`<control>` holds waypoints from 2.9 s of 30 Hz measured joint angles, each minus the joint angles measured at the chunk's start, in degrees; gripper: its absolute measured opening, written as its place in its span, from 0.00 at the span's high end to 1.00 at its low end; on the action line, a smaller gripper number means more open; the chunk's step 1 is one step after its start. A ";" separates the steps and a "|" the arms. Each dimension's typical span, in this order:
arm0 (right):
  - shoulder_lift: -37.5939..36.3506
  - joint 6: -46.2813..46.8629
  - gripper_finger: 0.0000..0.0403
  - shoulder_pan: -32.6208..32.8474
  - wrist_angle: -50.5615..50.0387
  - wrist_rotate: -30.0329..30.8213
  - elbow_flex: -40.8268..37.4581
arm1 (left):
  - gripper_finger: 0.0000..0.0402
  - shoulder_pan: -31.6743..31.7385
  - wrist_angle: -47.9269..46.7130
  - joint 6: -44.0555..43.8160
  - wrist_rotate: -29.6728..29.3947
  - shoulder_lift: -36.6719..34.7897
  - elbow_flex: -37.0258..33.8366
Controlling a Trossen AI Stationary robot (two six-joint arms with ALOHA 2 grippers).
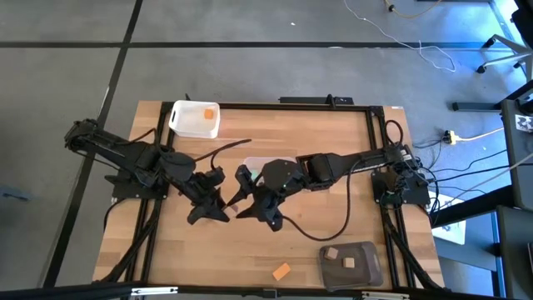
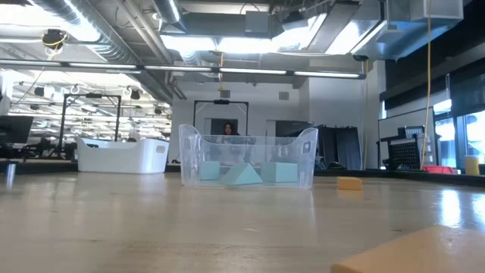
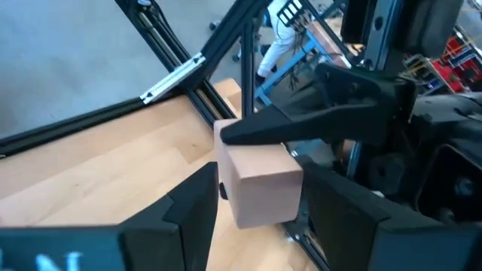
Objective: Sort & place blocks by color
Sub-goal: Put the brown block into the black bin
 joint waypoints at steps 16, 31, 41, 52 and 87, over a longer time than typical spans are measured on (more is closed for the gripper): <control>2.68 -0.02 0.52 -0.35 1.72 -0.79 0.07 | 0.70 2.11 -0.28 0.00 2.69 0.07 -0.04; 2.93 -1.12 0.62 -0.55 3.98 -1.22 0.04 | 0.70 2.11 0.11 0.44 3.99 0.02 -0.04; 2.95 -0.80 0.66 -0.55 3.90 -1.06 0.02 | 0.70 2.16 -0.07 0.52 4.03 0.02 -0.04; 2.52 -1.05 0.66 -0.14 3.50 -0.48 0.03 | 0.48 2.16 -2.31 0.24 4.30 0.00 -0.02; -0.46 62.08 0.66 11.23 -62.43 18.43 19.36 | 0.48 2.10 -10.88 28.45 -9.96 -10.59 -0.02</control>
